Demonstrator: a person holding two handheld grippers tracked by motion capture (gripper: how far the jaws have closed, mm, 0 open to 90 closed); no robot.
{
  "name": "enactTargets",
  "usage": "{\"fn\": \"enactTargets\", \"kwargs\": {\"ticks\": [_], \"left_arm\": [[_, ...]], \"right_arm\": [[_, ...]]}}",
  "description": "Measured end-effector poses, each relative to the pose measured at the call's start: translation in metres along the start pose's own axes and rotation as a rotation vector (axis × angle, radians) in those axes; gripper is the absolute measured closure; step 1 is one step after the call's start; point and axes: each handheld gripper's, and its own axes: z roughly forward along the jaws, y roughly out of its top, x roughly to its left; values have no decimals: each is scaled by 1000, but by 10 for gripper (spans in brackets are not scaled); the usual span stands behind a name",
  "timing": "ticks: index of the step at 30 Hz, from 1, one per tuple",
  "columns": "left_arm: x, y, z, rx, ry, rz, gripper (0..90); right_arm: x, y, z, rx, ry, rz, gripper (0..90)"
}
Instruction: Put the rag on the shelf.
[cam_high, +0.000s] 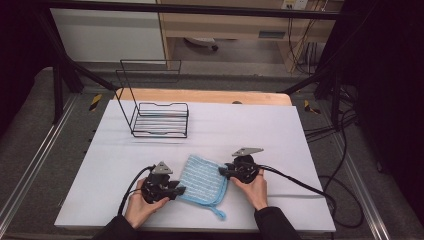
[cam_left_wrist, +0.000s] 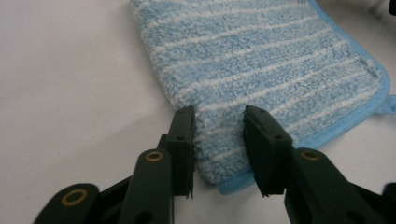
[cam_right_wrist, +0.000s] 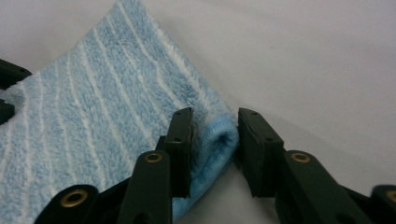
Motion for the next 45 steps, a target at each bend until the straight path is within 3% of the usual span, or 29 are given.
{"fn": "enactTargets", "kwargs": {"ticks": [8,16,22,26,30,33,35,36,37,38,41,42,45], "left_arm": [[-5,-1,-1,-5,23,-37,770],[-11,-7,-11,-9,44,-59,816],[-16,-17,-19,-21,108,-34,815],[-15,-17,-19,-18,113,-37,808],[-12,-18,-20,-32,101,-24,743],[-10,-17,-25,-53,111,-1,646],[-7,-16,-29,-74,115,0,538],[-5,-16,-31,-79,115,-2,538],[-3,-16,-33,-81,112,-2,464],[0,-15,-34,-92,115,-6,464],[7,-13,-38,-109,120,-11,362],[9,-13,-39,-115,120,-12,310],[14,-9,-40,-120,129,-8,242]], "right_arm": [[-1,2,3,-4,46,28,789],[8,20,16,-26,40,-53,806],[15,28,26,-29,62,-66,804],[16,27,31,-20,57,-73,784],[16,27,28,-31,38,-96,704],[17,28,21,-52,34,-121,623],[16,29,10,-79,54,-109,514],[16,29,10,-79,54,-109,514],[16,29,4,-91,54,-117,399],[16,29,4,-91,54,-117,399],[13,26,-6,-108,56,-106,282],[11,23,-12,-116,49,-97,205],[8,19,-17,-125,35,-102,144]]}}
